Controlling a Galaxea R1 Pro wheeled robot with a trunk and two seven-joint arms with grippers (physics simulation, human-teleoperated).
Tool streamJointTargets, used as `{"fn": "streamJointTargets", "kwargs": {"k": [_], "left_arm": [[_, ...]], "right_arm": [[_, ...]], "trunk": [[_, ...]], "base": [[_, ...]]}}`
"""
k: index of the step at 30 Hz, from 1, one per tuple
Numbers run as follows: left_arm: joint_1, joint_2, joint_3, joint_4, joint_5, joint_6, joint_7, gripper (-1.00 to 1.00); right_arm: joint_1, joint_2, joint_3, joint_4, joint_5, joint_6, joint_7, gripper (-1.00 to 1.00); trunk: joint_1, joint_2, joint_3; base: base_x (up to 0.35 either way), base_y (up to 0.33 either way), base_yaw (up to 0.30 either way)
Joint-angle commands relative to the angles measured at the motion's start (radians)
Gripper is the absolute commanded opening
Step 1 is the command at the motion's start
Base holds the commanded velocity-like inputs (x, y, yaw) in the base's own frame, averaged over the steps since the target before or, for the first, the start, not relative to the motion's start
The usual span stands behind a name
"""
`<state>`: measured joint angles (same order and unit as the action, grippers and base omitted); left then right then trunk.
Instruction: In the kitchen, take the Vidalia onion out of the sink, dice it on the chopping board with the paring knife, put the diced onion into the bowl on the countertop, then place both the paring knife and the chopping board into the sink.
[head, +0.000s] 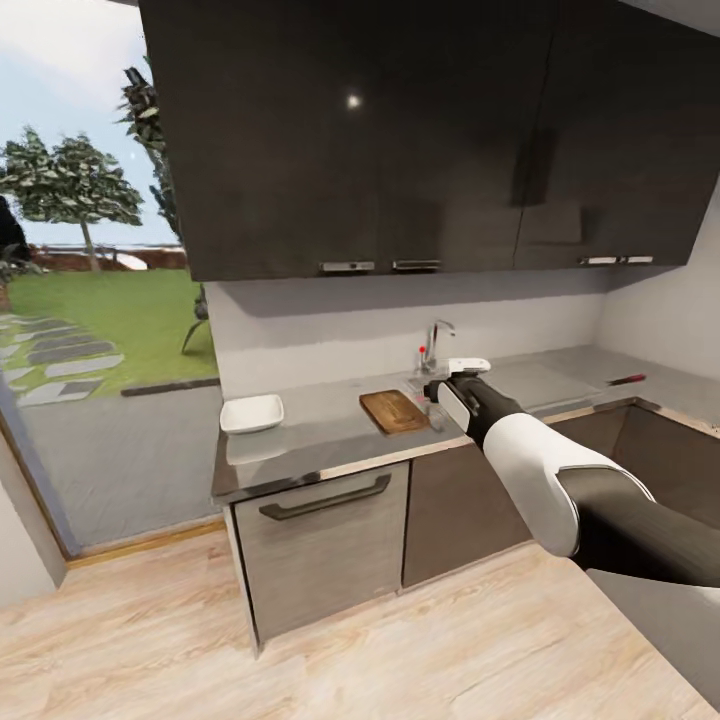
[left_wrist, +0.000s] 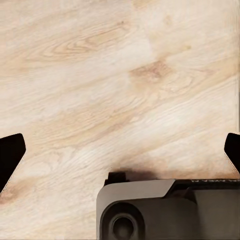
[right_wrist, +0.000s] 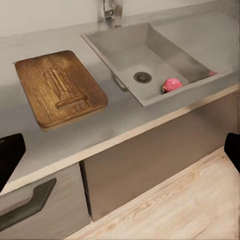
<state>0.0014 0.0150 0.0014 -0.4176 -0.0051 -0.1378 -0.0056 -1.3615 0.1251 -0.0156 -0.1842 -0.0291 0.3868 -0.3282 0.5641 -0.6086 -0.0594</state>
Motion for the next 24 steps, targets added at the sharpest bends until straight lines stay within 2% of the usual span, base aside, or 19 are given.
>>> {"fn": "streamJointTargets", "kwargs": {"k": [1, 9, 18, 24], "left_arm": [[0.000, 0.000, 0.000, -0.001, -0.001, -0.002, -0.001, 1.00], [0.000, 0.000, 0.000, -0.001, 0.000, -0.002, -0.001, 1.00], [0.000, 0.000, 0.000, -0.001, 0.001, -0.002, -0.001, 1.00], [0.000, 0.000, 0.000, -0.001, 0.001, -0.002, -0.001, 1.00]], "right_arm": [[-0.001, 0.001, -0.001, -0.001, -0.003, 0.004, -0.004, 1.00], [-0.001, 0.002, -0.001, 0.016, -0.004, 0.004, -0.002, 1.00], [-0.001, 0.008, -0.001, 0.027, -0.005, 0.004, -0.002, 1.00], [-0.001, 0.012, 0.000, 0.028, -0.005, 0.004, -0.002, 1.00]], "trunk": [[0.001, -0.001, -0.001], [0.001, -0.001, 0.005], [0.001, -0.001, 0.012], [0.001, -0.001, 0.014]], "base": [[0.283, -0.035, -0.247], [0.165, 0.046, -0.237], [0.041, 0.266, -0.198], [0.001, 0.299, -0.046]]}}
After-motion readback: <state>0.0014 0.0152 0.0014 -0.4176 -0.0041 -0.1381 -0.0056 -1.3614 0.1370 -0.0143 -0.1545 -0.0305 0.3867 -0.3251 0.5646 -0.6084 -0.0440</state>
